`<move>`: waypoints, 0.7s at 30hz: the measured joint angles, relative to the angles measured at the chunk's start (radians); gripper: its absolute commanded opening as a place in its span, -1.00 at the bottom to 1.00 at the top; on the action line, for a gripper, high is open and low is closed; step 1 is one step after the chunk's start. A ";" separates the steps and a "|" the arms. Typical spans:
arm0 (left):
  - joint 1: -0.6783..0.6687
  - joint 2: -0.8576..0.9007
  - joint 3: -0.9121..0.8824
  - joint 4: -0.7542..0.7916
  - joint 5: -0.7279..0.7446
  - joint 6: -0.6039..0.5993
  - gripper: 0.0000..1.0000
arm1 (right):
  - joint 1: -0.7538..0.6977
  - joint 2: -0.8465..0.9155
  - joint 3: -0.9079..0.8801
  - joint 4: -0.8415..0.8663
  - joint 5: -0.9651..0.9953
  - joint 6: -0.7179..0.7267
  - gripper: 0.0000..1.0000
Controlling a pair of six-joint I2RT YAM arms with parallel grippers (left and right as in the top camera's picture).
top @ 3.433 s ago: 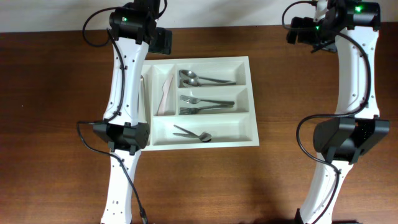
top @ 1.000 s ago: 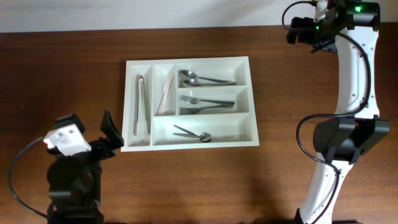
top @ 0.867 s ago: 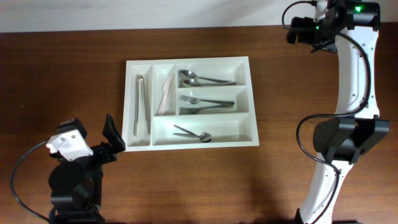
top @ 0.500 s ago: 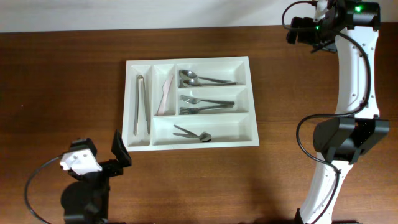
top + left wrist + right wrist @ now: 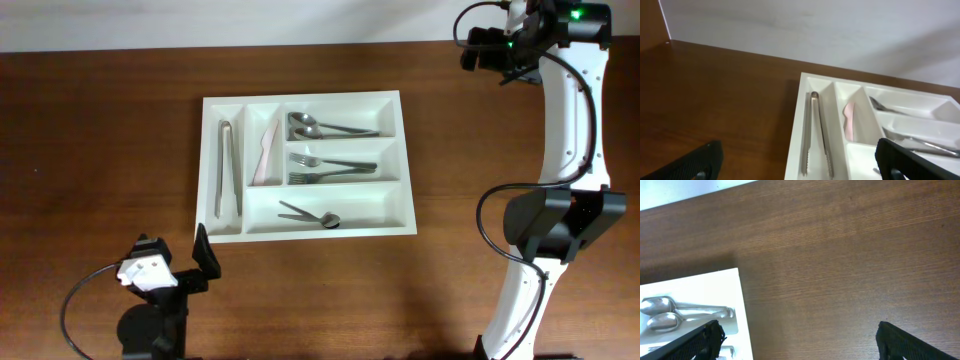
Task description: Pack container
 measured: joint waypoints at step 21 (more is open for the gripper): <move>0.002 -0.054 -0.087 -0.026 0.012 0.030 0.98 | 0.000 0.000 0.000 0.000 0.000 0.000 0.98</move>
